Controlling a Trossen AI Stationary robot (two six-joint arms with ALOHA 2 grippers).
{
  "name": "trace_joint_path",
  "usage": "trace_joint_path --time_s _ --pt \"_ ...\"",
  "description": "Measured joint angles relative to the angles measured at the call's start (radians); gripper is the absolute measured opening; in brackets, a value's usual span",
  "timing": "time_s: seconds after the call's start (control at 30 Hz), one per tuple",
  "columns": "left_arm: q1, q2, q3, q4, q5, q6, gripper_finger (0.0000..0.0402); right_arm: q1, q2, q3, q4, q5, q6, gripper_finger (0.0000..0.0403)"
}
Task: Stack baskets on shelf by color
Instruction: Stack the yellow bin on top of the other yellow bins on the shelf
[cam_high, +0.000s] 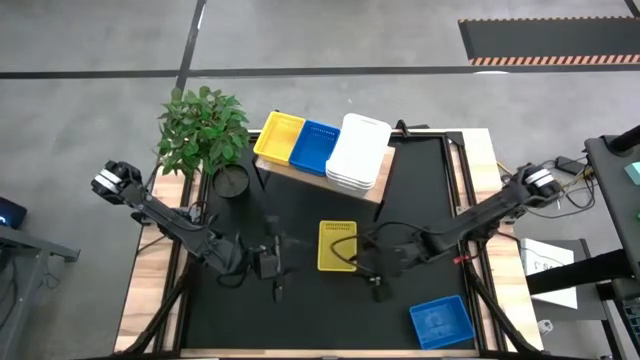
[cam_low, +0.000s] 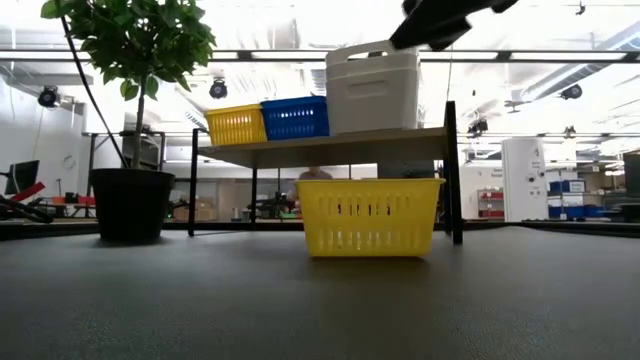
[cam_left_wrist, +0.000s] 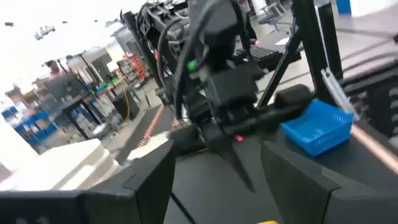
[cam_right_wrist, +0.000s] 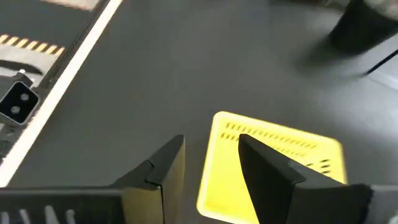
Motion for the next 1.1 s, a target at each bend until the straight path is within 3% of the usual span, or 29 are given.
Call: trace_joint_path --time_s 0.13,0.37,0.57,0.7,0.9,1.1 --pt "0.0 0.052 0.004 0.004 0.0 -0.139 0.0221 0.04 -0.111 -0.121 0.094 0.055 -0.057 0.0136" --pt "0.003 0.181 0.071 -0.02 0.0 -0.332 0.0221 0.046 -0.289 -0.247 0.193 0.058 -0.142 0.0128" --pt "0.029 0.265 0.259 -0.421 0.02 -0.548 0.0221 0.046 -0.394 -0.266 0.185 0.056 -0.175 0.0128" --pt "0.072 0.35 0.398 -0.682 0.127 -0.659 0.0221 0.046 -0.442 -0.268 0.148 0.056 -0.18 0.0134" --pt "0.141 0.497 0.533 -0.858 0.324 -0.692 0.0221 0.046 -0.472 -0.276 0.092 0.055 -0.168 0.0152" --pt "0.17 0.539 0.553 -0.897 0.335 -0.692 0.0221 0.046 -0.485 -0.277 0.006 0.055 -0.097 0.0162"
